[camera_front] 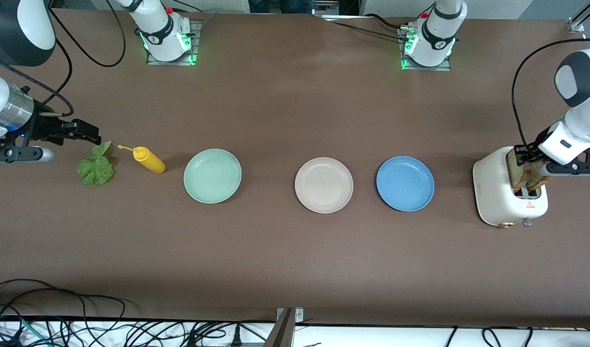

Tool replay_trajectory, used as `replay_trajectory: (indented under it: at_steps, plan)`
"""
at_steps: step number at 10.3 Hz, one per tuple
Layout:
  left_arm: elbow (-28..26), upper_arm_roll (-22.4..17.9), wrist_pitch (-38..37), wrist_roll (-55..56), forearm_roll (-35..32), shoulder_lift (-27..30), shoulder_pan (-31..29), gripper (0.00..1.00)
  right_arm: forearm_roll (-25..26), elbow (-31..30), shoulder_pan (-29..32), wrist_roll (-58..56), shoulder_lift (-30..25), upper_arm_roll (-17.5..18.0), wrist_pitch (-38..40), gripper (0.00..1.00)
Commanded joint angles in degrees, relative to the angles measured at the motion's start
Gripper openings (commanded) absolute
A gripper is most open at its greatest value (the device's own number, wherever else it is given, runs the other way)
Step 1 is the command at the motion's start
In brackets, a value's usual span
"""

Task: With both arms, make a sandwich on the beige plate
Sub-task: 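Grasp one bread slice with the left gripper and pull it up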

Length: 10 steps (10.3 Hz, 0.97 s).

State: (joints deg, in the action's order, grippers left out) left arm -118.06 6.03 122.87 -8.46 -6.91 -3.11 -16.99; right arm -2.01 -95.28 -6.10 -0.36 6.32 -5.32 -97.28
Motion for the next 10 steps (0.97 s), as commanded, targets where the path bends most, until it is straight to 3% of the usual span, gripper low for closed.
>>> replay_trajectory:
  at_steps: [1,4,7,10]
  plan:
    - [3.25,0.65,-6.65,-0.41,-5.12,4.33,-0.06,0.0,-0.89,0.53,0.3,0.1,-0.17,0.22,0.86,1.0]
    - [12.65,5.47,-18.25,0.81,-5.14,3.91,0.46,0.0,-0.8,0.53,0.38,0.01,-0.08,0.22,0.78,1.0]
    - [13.65,13.27,-18.98,9.56,-1.56,1.8,0.82,0.0,-0.89,0.53,0.56,-0.34,-0.08,0.22,0.78,1.0]
    - [21.7,20.85,-18.9,20.83,3.64,-8.1,4.05,0.0,-0.8,0.62,0.38,-0.16,-0.17,0.22,0.78,1.0]
